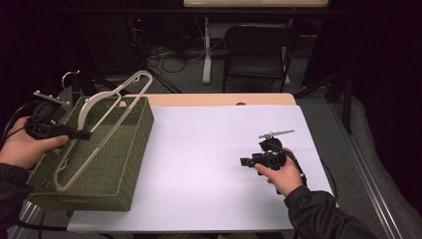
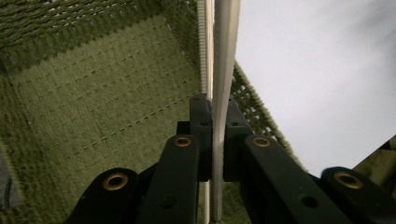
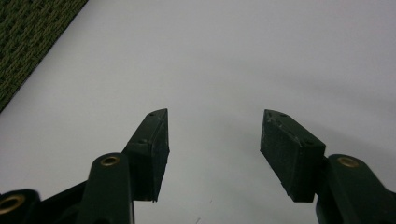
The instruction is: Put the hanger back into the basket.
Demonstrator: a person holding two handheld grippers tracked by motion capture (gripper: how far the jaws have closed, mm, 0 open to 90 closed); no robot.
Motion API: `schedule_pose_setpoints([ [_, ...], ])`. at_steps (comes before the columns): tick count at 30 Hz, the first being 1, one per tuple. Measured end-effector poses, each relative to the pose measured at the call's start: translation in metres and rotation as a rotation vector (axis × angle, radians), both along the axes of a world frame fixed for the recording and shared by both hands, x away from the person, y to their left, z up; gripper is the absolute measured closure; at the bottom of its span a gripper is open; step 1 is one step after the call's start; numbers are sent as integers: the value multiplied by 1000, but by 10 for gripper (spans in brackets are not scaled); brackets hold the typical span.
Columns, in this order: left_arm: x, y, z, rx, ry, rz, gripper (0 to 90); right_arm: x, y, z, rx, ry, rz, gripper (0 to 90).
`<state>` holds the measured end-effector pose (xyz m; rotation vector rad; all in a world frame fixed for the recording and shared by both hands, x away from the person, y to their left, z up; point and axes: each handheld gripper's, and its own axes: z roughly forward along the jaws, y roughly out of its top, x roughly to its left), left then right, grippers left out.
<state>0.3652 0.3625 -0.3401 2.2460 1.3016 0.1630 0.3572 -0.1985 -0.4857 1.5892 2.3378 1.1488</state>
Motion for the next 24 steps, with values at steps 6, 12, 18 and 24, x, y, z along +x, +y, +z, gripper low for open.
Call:
schedule_pose_setpoints([
  [6,8,15,-3,61,1,-32,872,0,0,0,-4,0,-2,419],
  [12,16,31,-10,104,5,-47,872,0,-1,-3,-5,0,-8,418],
  [18,21,44,-18,130,11,-106,872,1,-2,-3,-7,1,-9,418],
  [24,22,48,-30,174,32,-142,871,1,-5,-3,3,-4,-17,407],
])
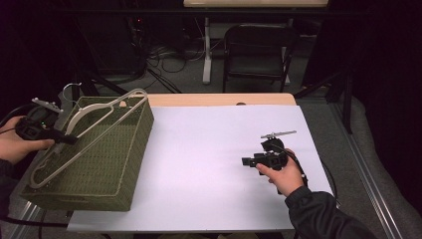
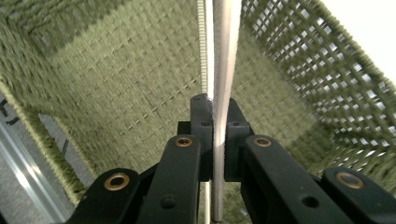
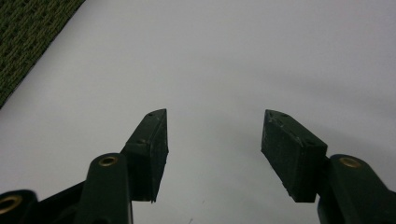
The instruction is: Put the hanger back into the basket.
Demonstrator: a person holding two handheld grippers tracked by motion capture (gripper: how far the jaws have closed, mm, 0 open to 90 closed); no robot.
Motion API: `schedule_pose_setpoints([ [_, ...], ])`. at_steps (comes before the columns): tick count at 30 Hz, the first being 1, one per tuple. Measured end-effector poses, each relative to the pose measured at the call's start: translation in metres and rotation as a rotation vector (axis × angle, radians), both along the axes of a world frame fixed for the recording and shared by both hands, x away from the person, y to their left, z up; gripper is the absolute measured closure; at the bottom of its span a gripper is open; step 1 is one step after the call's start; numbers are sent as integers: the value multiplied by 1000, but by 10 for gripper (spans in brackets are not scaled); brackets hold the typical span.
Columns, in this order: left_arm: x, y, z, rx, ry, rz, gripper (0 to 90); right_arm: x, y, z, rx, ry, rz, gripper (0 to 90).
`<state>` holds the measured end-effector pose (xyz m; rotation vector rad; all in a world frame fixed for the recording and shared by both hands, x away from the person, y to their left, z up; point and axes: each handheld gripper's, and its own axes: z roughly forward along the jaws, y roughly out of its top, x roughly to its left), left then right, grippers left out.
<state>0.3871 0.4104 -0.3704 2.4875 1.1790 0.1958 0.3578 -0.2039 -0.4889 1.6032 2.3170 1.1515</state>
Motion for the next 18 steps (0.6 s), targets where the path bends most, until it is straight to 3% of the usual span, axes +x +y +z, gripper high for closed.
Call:
schedule_pose_setpoints([
  [10,-1,16,-22,-9,3,35,871,0,-3,0,3,-1,-8,398],
  [18,-2,14,-51,44,-3,11,871,-2,-9,-1,-21,-20,-15,367],
])
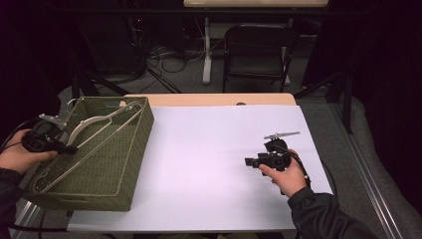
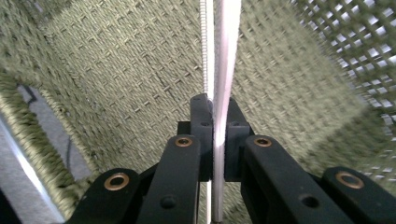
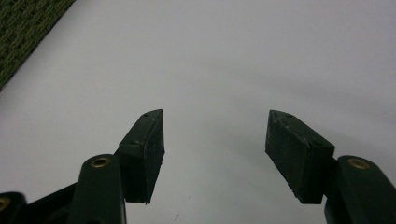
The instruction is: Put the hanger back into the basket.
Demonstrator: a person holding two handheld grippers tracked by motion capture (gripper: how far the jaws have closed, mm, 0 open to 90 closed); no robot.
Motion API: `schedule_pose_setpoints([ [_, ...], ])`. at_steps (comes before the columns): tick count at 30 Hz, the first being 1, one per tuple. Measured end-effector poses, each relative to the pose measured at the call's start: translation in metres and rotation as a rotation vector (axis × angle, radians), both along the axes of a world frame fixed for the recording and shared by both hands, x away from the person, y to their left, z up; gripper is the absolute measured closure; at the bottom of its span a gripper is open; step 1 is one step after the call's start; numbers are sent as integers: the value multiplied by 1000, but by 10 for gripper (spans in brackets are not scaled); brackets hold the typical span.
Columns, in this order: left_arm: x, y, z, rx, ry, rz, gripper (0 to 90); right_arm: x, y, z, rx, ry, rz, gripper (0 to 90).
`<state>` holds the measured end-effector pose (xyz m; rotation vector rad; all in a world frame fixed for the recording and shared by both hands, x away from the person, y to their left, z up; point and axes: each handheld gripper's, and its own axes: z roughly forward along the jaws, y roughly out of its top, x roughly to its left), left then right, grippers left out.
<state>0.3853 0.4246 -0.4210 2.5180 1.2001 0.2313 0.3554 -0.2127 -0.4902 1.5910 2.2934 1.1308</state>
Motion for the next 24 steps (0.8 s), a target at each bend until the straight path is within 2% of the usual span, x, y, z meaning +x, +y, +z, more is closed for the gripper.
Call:
schedule_pose_setpoints([
  [9,-2,-15,-28,65,-11,-40,869,-4,-5,-3,-13,-4,-6,363],
  [12,-3,-18,-36,85,-5,-30,868,-4,-6,-3,-6,-6,-9,363],
  [16,-8,-19,-44,82,-4,-28,861,-4,-6,-4,-9,-4,-5,363],
  [19,-11,-19,-42,63,-18,-37,839,-4,-5,-4,-8,0,-2,363],
  [23,-14,-18,-38,42,-46,-49,755,-4,-3,-3,-4,-1,1,363],
  [24,-16,-17,-36,14,-52,-59,734,-4,-3,-3,-2,-2,2,363],
])
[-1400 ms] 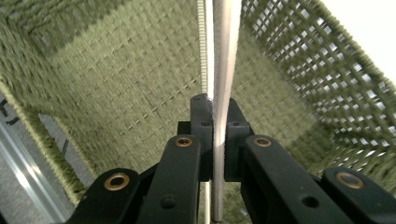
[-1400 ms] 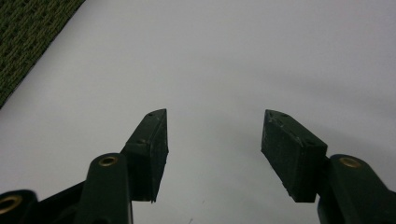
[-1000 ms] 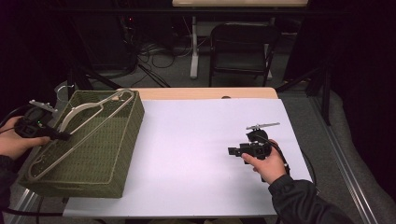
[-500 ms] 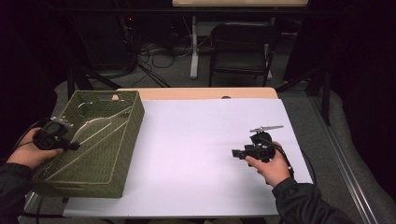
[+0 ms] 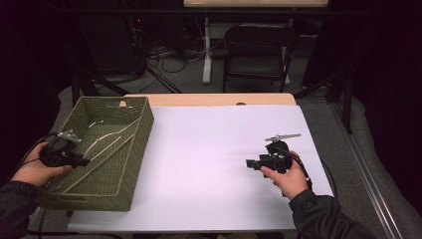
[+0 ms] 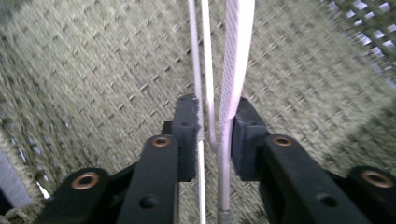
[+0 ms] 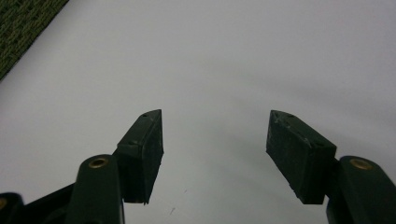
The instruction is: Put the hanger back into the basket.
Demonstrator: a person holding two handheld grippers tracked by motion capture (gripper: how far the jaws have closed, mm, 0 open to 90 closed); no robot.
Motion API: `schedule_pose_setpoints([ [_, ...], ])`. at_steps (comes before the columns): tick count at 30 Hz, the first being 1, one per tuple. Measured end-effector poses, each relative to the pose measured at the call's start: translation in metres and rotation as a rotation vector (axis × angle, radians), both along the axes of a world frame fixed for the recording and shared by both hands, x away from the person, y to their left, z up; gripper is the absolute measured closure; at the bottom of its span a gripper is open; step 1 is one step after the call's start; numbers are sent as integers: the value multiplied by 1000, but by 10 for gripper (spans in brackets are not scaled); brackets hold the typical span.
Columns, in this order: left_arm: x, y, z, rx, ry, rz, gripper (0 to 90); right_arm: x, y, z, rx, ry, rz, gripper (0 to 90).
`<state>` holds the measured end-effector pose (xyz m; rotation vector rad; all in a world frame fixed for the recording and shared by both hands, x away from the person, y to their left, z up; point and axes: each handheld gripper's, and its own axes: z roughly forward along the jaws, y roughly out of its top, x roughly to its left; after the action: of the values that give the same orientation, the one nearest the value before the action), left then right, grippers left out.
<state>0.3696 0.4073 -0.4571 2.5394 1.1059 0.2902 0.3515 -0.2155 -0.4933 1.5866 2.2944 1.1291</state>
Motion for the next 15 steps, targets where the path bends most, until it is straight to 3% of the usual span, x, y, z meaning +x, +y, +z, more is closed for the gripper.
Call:
schedule_pose_setpoints([
  [2,-2,1,2,-28,1,3,715,0,0,0,0,1,-2,363],
  [8,-9,2,8,-32,14,-22,673,0,-2,0,5,4,-1,363],
  [12,-12,2,13,-47,18,-18,594,0,-2,0,4,5,-2,362],
  [15,-18,0,16,-83,15,-28,481,0,-1,0,6,0,-7,360],
])
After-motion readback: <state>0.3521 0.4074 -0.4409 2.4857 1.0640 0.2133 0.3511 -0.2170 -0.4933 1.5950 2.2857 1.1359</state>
